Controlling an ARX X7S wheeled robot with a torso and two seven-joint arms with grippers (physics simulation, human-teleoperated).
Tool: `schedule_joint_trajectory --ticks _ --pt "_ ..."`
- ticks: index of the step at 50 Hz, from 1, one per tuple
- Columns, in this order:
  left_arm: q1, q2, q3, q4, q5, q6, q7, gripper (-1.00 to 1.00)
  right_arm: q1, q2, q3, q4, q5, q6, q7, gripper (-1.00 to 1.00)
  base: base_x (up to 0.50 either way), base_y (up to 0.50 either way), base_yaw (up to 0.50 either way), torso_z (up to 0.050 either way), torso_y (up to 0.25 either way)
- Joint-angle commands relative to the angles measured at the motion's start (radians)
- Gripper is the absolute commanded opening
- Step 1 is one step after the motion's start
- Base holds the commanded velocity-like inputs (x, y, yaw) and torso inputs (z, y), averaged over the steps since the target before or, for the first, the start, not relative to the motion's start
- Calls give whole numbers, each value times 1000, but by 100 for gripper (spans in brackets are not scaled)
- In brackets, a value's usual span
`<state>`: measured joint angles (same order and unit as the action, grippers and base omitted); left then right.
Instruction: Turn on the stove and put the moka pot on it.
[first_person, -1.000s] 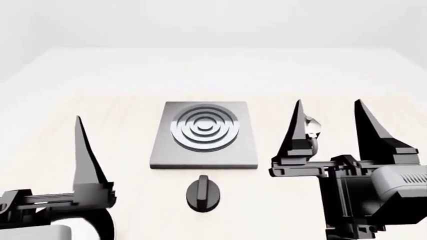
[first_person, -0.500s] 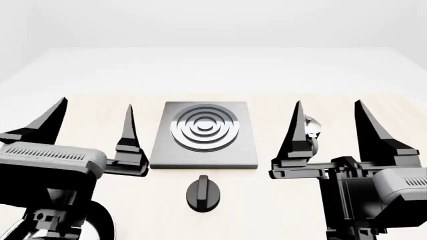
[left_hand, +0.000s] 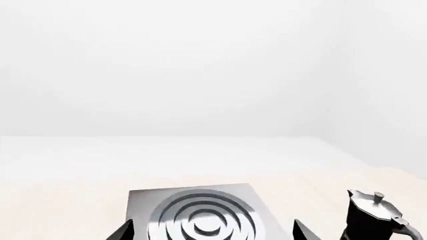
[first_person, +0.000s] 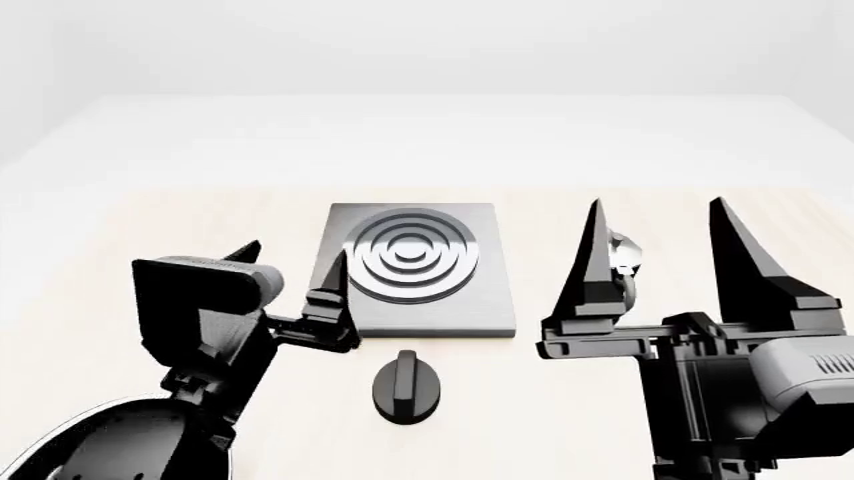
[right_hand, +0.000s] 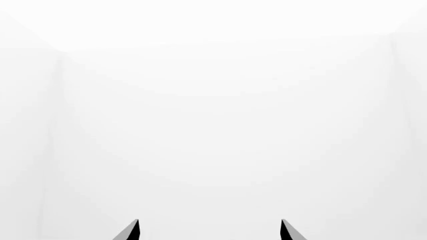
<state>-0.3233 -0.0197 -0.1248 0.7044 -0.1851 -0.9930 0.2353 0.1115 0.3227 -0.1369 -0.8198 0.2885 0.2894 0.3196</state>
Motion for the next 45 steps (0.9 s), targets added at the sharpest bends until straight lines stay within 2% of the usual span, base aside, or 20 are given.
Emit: schedule_joint_trajectory --ticks 1,12,16,21,29,34,45 --pt "33 -8 23 -113 -95 -8 -35 100 9 8 -2 -8 7 8 8 100 0 0 0 0 0" --pt "83 -5 79 -219 -146 27 -59 100 45 18 7 -54 45 72 31 100 0 0 0 0 0" --pt "93 -8 101 -274 -155 27 -72 100 12 17 -2 -25 20 14 21 100 0 0 0 0 0" --pt "106 -16 129 -327 -160 46 -81 100 40 25 5 -54 45 66 36 100 0 0 0 0 0" --pt "116 -24 167 -390 -163 79 -94 100 12 22 -13 -21 21 8 27 100 0 0 0 0 0" --pt "119 -21 194 -475 -162 136 -83 100 23 27 -13 -40 30 31 36 100 0 0 0 0 0" --pt "116 -31 215 -530 -183 159 -92 100 35 33 -16 -48 41 43 45 100 0 0 0 0 0"
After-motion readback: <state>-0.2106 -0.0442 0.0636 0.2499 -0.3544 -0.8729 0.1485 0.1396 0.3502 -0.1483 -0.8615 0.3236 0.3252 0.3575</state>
